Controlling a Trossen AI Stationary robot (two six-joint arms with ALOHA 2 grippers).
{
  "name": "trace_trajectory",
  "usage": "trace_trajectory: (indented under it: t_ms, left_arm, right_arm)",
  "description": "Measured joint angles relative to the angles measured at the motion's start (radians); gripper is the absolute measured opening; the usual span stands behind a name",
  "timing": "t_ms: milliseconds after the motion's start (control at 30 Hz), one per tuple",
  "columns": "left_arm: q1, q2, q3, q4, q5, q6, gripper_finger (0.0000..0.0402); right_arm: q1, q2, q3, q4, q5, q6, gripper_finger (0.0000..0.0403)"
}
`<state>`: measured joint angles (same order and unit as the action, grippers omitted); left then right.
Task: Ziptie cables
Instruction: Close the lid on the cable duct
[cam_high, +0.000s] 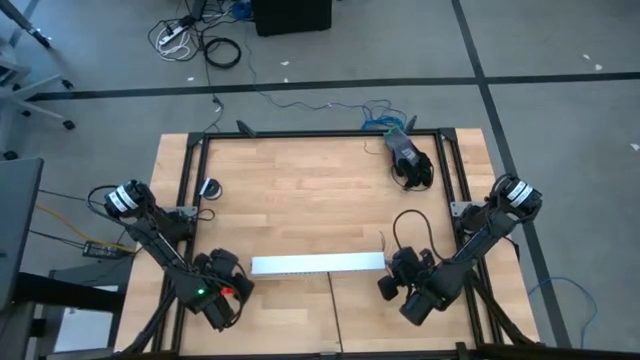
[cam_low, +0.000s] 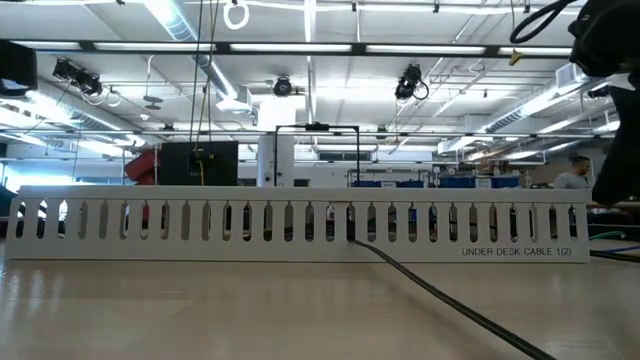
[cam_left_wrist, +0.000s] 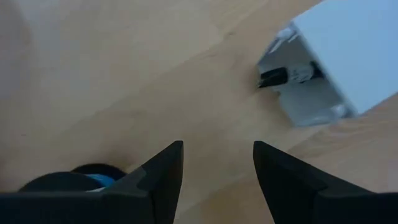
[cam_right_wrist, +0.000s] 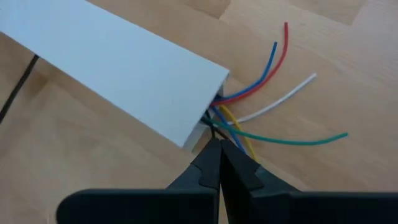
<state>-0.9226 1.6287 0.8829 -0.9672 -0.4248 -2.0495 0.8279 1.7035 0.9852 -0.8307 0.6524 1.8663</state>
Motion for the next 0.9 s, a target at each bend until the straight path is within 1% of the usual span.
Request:
trace_trajectory:
  t_ms: [133,500,733,900]
  left_arm:
    - [0.004,0.000,0.001,0.015,-0.029,-0.023,0.0188]
    - [0.031,0.000,0.024,0.035,-0.027,0.004,0.0188]
    - [0.065,0.000,0.049,0.029,0.027,0.060,0.0188]
    - [0.091,0.000,0.069,-0.005,0.045,0.113,0.0188]
  right_arm:
    - [-0.012,0.000,0.000,0.010,-0.042,-0.002,0.0000]
    - [-0.021,0.000,0.002,0.041,-0.057,-0.019,0.0000]
    - [-0.073,0.000,0.026,0.047,-0.133,-0.077,0.0000]
    - [-0.100,0.000,0.028,0.041,-0.226,-0.097,0.0000]
